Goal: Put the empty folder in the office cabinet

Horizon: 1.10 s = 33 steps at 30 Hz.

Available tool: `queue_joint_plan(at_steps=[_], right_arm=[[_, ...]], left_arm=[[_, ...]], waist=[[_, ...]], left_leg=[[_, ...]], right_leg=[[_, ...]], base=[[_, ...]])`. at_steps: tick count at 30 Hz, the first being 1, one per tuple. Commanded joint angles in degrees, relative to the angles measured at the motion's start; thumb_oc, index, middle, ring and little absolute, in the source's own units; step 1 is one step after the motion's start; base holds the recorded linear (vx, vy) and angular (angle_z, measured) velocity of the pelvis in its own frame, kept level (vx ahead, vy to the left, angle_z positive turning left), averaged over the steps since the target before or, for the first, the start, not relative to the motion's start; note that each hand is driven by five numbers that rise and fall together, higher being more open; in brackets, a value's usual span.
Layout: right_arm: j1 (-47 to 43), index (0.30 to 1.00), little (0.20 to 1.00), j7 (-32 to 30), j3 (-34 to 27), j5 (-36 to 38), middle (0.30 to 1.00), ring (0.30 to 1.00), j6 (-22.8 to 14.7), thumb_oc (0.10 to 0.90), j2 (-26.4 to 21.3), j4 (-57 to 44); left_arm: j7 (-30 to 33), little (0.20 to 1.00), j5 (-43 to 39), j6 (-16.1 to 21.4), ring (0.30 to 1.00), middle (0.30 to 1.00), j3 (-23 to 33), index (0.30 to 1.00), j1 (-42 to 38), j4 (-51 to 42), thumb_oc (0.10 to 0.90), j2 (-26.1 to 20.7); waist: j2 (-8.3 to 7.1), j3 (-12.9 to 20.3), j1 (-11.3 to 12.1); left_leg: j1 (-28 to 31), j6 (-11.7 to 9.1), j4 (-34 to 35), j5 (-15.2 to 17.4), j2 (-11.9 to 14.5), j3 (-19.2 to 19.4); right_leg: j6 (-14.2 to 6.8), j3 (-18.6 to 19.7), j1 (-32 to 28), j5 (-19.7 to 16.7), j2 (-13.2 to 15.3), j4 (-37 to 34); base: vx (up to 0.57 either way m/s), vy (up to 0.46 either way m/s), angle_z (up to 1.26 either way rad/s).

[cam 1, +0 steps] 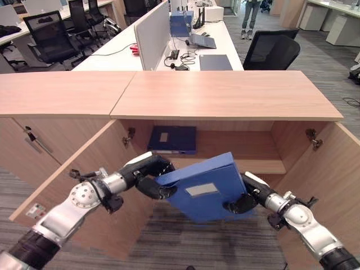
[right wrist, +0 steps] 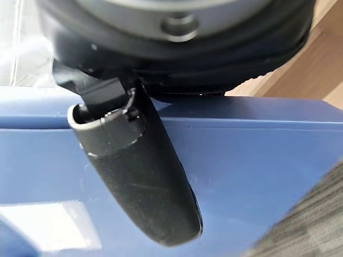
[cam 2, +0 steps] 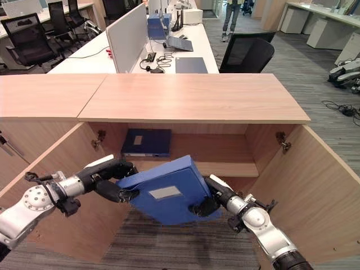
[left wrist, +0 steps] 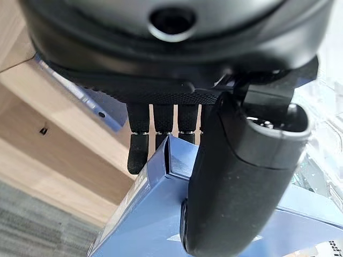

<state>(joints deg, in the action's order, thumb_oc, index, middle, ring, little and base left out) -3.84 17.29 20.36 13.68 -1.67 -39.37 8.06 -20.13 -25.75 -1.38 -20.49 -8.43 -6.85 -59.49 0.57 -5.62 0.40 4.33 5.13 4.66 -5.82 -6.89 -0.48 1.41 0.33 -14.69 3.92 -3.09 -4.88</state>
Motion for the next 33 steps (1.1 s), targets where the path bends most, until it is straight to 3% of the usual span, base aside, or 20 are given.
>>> queue_joint_plan(at_steps=[1,2,11,15,16,17,20,21,24,26,27,29,30,31,33], right_arm=[[-9.4,0.300,0.300,1.1,2.1,12.6,0.300,0.300,-6.6,0.400,7.5,-2.5],[-7.4,0.300,0.300,2.1,2.7,19.9,0.300,0.300,-5.8,0.400,11.7,0.1],[-0.9,0.300,0.300,4.6,9.1,37.7,0.300,0.300,-2.2,0.400,19.6,6.3],[2.1,0.300,0.300,3.4,9.1,45.6,0.300,0.300,-1.3,0.400,23.4,9.3],[4.0,0.300,0.300,2.1,8.0,48.9,0.300,0.300,-0.8,0.400,25.0,11.2],[4.0,0.300,0.300,2.1,8.0,48.9,0.300,0.300,-0.8,0.400,25.0,11.2],[6.7,0.300,0.300,-0.1,4.6,53.2,0.300,0.300,1.3,0.400,27.2,14.0],[6.7,0.300,0.300,-0.1,4.6,53.2,0.300,0.300,1.3,0.400,27.1,14.0],[6.8,0.300,0.300,-2.7,0.6,51.6,0.300,0.300,2.7,0.400,26.3,17.2],[5.9,0.300,0.300,-3.7,0.0,50.0,0.300,0.300,2.5,0.400,25.4,18.2],[3.6,0.300,0.300,-6.5,-2.0,41.8,0.300,0.300,1.7,0.400,22.6,19.2],[2.8,0.300,0.300,-7.7,-3.7,38.1,0.300,0.300,1.6,0.400,21.5,19.1],[2.5,0.300,0.300,-8.7,-7.7,30.9,0.300,0.300,1.6,0.400,19.3,19.2],[2.8,0.300,0.300,-9.2,-9.9,25.3,0.300,0.300,1.5,0.400,18.6,19.1],[2.5,0.300,0.300,-9.7,-10.7,23.3,0.300,0.300,1.4,0.400,18.6,19.4]], left_arm=[[-8.5,0.300,-8.7,9.5,0.300,0.300,-5.4,0.300,-8.4,-9.1,0.400,7.5],[-8.0,0.300,-7.9,9.6,0.300,0.300,-5.2,0.300,-8.5,-8.1,0.400,8.4],[-6.2,0.300,-5.9,10.1,0.300,0.300,-4.8,0.300,-7.1,-8.0,0.400,9.1],[-4.5,0.300,-7.1,9.4,0.300,0.300,-5.2,0.300,-5.3,-6.6,0.400,10.7],[-2.8,0.705,-9.0,8.4,0.705,0.705,-5.5,0.705,-4.3,-2.8,0.670,12.9],[-2.8,0.900,-9.0,8.4,0.900,0.900,-5.6,0.900,-4.3,-2.7,0.800,12.9],[0.0,0.900,-12.2,6.3,0.900,0.900,-2.8,0.900,-1.8,3.7,0.800,16.0],[0.0,0.900,-12.2,6.3,0.900,0.900,-2.8,0.900,-1.8,3.8,0.800,16.0],[3.8,0.900,-17.9,2.9,0.900,0.900,1.9,0.900,3.2,16.7,0.800,23.5],[6.4,0.900,-18.6,2.4,0.900,0.900,3.7,0.900,4.2,20.8,0.800,25.9],[13.4,0.900,-19.6,2.4,0.900,0.900,8.4,0.900,4.9,29.4,0.800,31.6],[14.6,0.900,-18.4,2.5,0.900,0.900,10.2,0.900,5.2,30.0,0.800,32.9],[16.1,0.900,-12.8,2.3,0.900,0.900,14.9,0.900,9.6,30.5,0.800,34.0],[16.7,0.900,-12.5,1.6,0.900,0.900,18.8,0.900,12.5,34.1,0.800,36.0],[16.4,0.900,-12.9,1.2,0.900,0.900,20.3,0.900,12.9,36.6,0.800,37.1]], waist=[[-0.82,4.1,0.9],[-0.83,4.0,0.9],[-1.27,3.7,1.1],[-1.15,3.4,1.3],[-0.88,3.1,1.1],[-0.87,3.1,1.1],[-0.35,2.7,0.9],[-0.34,2.7,1.0],[0.37,1.9,0.7],[0.57,1.6,0.8],[0.82,0.6,0.6],[0.96,0.4,0.6],[1.44,0.1,0.6],[1.92,-0.2,0.7],[2.05,-0.4,0.8]], left_leg=[[4.9,-3.3,0.3,8.6,1.4,-1.6],[4.9,-3.3,0.3,8.5,1.4,-1.6],[4.7,-3.5,0.3,8.5,1.4,-1.5],[4.6,-3.5,0.3,8.6,1.3,-1.4],[4.5,-3.3,0.3,8.6,1.2,-1.3],[4.5,-3.3,0.3,8.6,1.2,-1.3],[4.2,-3.0,0.3,8.6,1.0,-1.1],[4.2,-3.0,0.3,8.6,1.0,-1.0],[3.3,-2.3,0.3,8.4,0.8,-0.3],[3.1,-2.0,0.3,8.3,0.8,-0.1],[2.6,-1.5,0.3,8.0,0.7,0.0],[2.1,-1.2,0.3,7.9,0.6,-0.1],[2.0,-0.7,0.3,8.1,0.4,0.2],[2.2,-0.1,0.3,8.4,0.1,0.7],[2.4,0.2,0.3,8.6,-0.1,0.9]], right_leg=[[-5.2,-2.2,2.8,-3.5,2.9,-0.1],[-5.2,-2.2,2.8,-3.6,2.9,-0.1],[-5.3,-2.1,3.0,-3.8,3.0,-0.1],[-5.4,-2.2,3.3,-4.0,3.2,0.1],[-5.6,-2.2,3.7,-4.1,3.3,0.7],[-5.6,-2.2,3.7,-4.0,3.3,0.7],[-5.9,-1.6,4.9,-3.8,3.6,2.3],[-5.9,-1.6,5.0,-3.8,3.6,2.4],[-6.0,-0.9,7.5,-3.2,3.8,5.8],[-6.0,-0.8,8.2,-2.9,3.8,6.9],[-6.2,-0.9,9.8,-2.2,4.1,9.5],[-6.3,-0.9,10.8,-1.9,4.1,10.6],[-6.7,-1.0,12.1,-1.1,4.7,13.4],[-7.1,-1.2,13.7,-0.6,5.6,17.4],[-7.2,-1.4,14.9,-0.8,6.3,20.2]], base=[[0.00,0.000,0.00],[0.00,0.000,0.00],[0.00,0.000,0.00],[0.00,0.010,-0.01],[-0.01,0.032,-0.03],[-0.02,0.054,-0.02],[0.00,0.035,-0.02],[-0.01,0.066,-0.03],[-0.04,0.083,-0.08],[-0.03,0.078,-0.11],[-0.04,0.097,-0.11],[-0.03,0.092,-0.07],[0.01,0.192,-0.14],[0.04,0.218,-0.09],[0.03,0.114,-0.16]])
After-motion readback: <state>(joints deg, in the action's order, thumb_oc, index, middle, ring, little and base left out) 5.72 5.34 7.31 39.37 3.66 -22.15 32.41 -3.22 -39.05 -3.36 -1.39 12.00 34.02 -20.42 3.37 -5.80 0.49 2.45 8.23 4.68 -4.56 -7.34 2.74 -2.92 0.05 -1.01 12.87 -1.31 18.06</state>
